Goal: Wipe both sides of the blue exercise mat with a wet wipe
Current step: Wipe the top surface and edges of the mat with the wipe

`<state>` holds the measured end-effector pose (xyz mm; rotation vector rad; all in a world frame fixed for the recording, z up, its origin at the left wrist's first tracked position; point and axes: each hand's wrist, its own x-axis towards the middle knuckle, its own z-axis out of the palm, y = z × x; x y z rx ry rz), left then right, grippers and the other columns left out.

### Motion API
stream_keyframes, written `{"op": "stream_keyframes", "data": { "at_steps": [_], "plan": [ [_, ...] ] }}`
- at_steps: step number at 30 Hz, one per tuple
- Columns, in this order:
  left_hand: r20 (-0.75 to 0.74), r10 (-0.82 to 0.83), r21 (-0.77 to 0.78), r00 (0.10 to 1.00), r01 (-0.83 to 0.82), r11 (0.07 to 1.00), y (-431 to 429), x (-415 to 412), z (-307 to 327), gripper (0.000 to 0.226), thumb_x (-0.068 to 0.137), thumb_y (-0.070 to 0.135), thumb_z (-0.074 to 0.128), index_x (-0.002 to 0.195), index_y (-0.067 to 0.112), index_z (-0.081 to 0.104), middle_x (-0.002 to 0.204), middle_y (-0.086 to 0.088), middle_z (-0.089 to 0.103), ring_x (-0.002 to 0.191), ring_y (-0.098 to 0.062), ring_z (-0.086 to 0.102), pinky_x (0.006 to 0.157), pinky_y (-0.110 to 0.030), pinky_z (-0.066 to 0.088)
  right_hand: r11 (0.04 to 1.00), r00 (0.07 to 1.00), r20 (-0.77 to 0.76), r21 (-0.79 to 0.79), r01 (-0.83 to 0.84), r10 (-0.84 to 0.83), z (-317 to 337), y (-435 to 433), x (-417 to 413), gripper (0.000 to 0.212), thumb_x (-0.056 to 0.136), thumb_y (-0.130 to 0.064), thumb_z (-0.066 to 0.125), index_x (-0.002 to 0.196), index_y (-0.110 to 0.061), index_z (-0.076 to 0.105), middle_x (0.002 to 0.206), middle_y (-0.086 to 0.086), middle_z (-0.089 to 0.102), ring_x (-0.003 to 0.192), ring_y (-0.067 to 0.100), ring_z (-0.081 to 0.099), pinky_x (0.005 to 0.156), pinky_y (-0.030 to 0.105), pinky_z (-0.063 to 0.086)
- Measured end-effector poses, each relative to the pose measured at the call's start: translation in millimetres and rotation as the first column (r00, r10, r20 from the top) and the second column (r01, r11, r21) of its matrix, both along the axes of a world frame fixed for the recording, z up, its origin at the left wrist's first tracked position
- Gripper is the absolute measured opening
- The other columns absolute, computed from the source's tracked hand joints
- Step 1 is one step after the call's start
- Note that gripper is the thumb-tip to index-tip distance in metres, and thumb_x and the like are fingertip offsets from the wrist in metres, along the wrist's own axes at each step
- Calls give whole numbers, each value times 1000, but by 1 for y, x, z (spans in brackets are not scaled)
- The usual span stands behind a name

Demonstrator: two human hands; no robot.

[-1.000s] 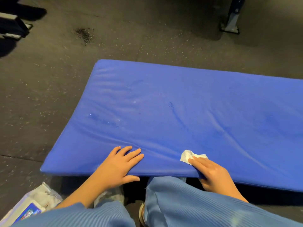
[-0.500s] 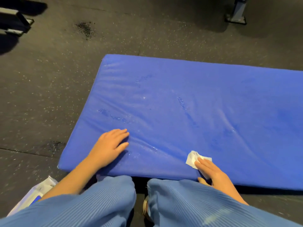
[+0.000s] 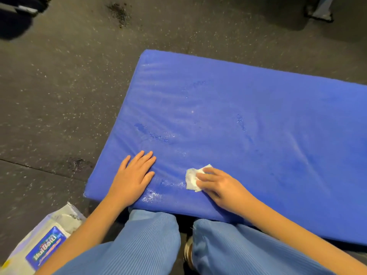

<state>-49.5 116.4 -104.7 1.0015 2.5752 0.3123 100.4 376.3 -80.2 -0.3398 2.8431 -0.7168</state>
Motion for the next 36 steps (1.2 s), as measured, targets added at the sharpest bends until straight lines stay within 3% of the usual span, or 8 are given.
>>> {"op": "stream_keyframes", "data": {
  "at_steps": [3, 6, 9, 14, 20, 26, 32, 36],
  "plan": [
    [-1, 1, 14, 1000, -1, 1000, 0, -1, -1, 76, 88, 56, 7, 148, 21, 39, 156, 9, 28, 147, -13, 18, 117, -34, 2, 978, 978, 42, -19, 208, -207, -13, -9, -21, 26, 94, -12, 39, 83, -4, 61, 98, 5, 59, 87, 29, 48, 69, 43, 48],
    [5, 3, 43, 1000, -3, 999, -1, -2, -1, 73, 89, 55, 11, 146, 20, 42, 155, 8, 31, 147, -14, 20, 117, -35, 4, 991, 995, 92, -126, 51, -39, 1, -39, -8, 31, 91, -20, 39, 89, -5, 66, 110, 5, 60, 94, 23, 52, 79, 34, 47],
    [-2, -4, 57, 1000, 4, 998, -3, -1, -2, 70, 91, 53, 14, 145, 19, 44, 154, 6, 34, 146, -15, 22, 116, -34, 3, 990, 995, 74, -130, -52, 62, 12, -36, -5, 27, 88, -21, 42, 91, -11, 67, 112, 2, 58, 89, 21, 53, 67, 27, 46],
    [4, -3, 78, 1000, 3, 997, -3, -4, -4, 70, 91, 53, 14, 144, 20, 44, 154, 7, 34, 146, -14, 22, 116, -32, 2, 984, 985, 1, -58, 171, -171, -10, -40, -33, 29, 89, -24, 44, 80, -8, 67, 86, 5, 54, 66, 25, 50, 48, 35, 46],
    [25, 34, 104, 999, -36, 994, -14, -12, -1, 71, 90, 53, 16, 141, 17, 49, 152, 4, 38, 145, -17, 26, 117, -36, 7, 982, 995, 79, -182, -54, 69, 9, -43, -23, 26, 87, -33, 52, 93, -16, 70, 88, 4, 57, 71, 19, 54, 54, 27, 44],
    [-20, 169, 6, 985, -169, 986, -41, -18, 0, 75, 88, 57, 12, 144, 20, 45, 155, 5, 33, 147, -18, 21, 118, -45, 4, 958, 966, -45, -145, 247, -256, -15, -71, -59, 18, 81, -14, 66, 66, -6, 61, 71, 7, 52, 54, 27, 51, 43, 25, 35],
    [-21, 237, 21, 971, -236, 971, -47, -18, 2, 72, 89, 55, 16, 141, 18, 49, 154, 1, 36, 146, -19, 22, 117, -46, 4, 961, 984, 17, -217, -171, 179, -1, -65, -49, 19, 86, -19, 53, 90, -8, 68, 90, 10, 58, 73, 27, 55, 55, 31, 46],
    [-8, 436, -10, 900, -436, 900, -65, -22, 6, 53, 98, 42, 40, 143, 14, 46, 156, -8, 31, 144, -29, 25, 114, -52, 17, 978, 989, -30, -152, 141, -148, -15, -67, -80, 13, 78, -12, 60, 71, -3, 65, 77, 13, 55, 62, 33, 56, 48, 35, 47]
  ]
}}
